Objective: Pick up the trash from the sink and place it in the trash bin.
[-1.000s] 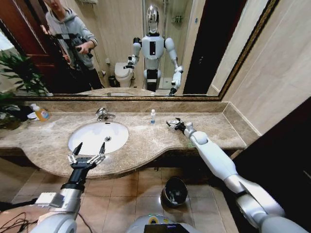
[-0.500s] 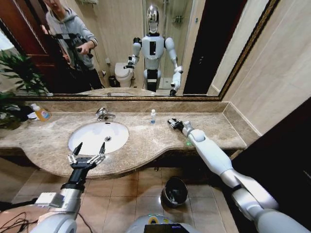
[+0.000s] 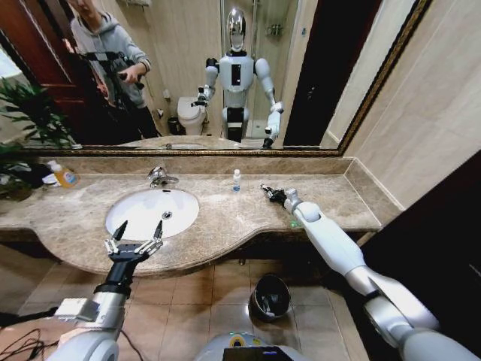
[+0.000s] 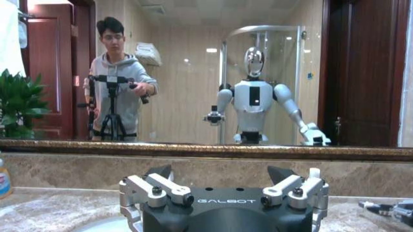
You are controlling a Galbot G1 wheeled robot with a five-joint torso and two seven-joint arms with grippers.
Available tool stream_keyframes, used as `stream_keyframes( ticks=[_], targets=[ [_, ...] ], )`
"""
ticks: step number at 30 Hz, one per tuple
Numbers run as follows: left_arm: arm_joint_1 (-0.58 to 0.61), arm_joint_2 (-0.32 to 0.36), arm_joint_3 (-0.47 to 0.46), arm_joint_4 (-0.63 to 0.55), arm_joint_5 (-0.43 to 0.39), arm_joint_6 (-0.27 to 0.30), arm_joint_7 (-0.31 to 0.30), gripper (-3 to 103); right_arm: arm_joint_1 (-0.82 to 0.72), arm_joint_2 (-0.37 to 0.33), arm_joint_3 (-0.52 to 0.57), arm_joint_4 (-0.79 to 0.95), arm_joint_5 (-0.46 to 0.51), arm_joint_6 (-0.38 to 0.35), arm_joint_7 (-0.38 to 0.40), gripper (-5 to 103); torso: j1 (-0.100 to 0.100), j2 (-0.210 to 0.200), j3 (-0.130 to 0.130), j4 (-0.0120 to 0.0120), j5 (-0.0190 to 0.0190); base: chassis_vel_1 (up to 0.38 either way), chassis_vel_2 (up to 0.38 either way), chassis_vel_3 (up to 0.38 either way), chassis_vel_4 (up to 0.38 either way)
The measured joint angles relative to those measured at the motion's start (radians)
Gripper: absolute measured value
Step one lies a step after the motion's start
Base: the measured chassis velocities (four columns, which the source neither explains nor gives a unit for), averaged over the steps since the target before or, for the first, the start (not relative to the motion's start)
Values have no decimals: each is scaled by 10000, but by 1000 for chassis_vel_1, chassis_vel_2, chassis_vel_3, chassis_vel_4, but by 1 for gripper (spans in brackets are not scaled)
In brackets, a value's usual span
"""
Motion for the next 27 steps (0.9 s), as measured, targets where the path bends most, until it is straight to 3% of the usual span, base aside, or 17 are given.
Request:
stream_keyframes(
  ticks=[5,12,14,16,18,22,27],
  targets=[
    [0,0,0,0,0,0,0,100,-409,-338,514,761,261,-104,15,4,0,0,0,3,0,0,0,0,0],
    [-1,0,0,0,0,0,0,100,-2399,-1203,2600,3022,764,23,179,4,0,1,-2,-1,-2,0,0,0,0],
    [0,1,1,0,0,0,5,100,-3561,-1399,3464,4030,1286,818,182,4,-1,1,-2,-3,2,0,0,0,0],
    [0,0,0,0,0,0,5,100,-3911,-1445,3675,4319,1422,1046,219,4,-1,0,-1,0,3,0,0,0,0],
    [-1,0,-1,0,0,0,0,100,-5225,-1525,4489,5368,1779,1626,553,4,-1,1,-2,-2,-1,0,0,0,0],
    [0,1,0,0,0,0,0,100,-6740,-1337,5327,6343,1874,2254,836,4,-2,1,-2,-1,1,0,0,0,0],
    [0,1,1,0,0,0,1,100,-8063,-1255,5591,6819,1862,2639,701,4,-3,1,-2,-4,-2,0,0,0,0]
  ],
)
